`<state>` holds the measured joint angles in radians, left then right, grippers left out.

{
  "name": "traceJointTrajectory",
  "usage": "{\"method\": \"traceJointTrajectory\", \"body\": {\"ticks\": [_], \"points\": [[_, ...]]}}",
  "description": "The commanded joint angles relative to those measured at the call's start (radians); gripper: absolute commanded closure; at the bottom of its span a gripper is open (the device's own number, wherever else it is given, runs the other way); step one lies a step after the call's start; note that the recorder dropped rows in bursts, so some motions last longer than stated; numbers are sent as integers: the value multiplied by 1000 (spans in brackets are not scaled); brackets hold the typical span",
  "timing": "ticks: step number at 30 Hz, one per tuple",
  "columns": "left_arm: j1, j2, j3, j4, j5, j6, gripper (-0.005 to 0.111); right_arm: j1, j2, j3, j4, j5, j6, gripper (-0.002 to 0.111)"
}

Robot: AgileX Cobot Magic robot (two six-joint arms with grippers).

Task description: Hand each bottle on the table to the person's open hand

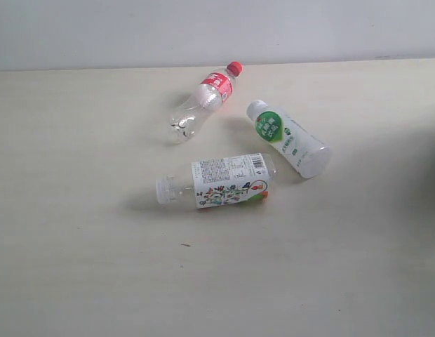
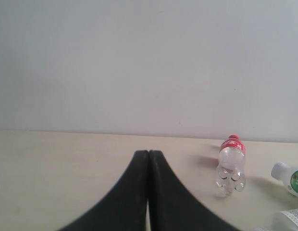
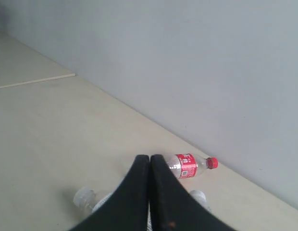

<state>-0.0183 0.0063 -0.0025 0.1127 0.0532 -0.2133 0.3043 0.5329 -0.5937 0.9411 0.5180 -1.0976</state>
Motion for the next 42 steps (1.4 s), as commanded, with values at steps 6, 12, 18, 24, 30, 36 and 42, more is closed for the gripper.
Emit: {"method": "traceJointTrajectory", "body": {"ticks": [6,12,18,24,30,36,42], "points": [[2,-6,3,3,-3,1,107,-2,-170,31,71,36,-51,108],[2,-6,3,3,-3,1,107,-2,-415,106,42,83,-5,108],[2,-6,3,3,-3,1,107,-2,-526,151,16,91,39,108],[2,-6,3,3,-3,1,107,-2,-533,158,-55,93,109,108],[2,-6,3,3,-3,1,107,-2,-533,158,-59,89,123,108],[2,-6,3,3,-3,1,107,-2,-533,158,-67,76,123,108],[2,-6,3,3,-3,1,107,-2,-533,158,-67,76,123,108]]}}
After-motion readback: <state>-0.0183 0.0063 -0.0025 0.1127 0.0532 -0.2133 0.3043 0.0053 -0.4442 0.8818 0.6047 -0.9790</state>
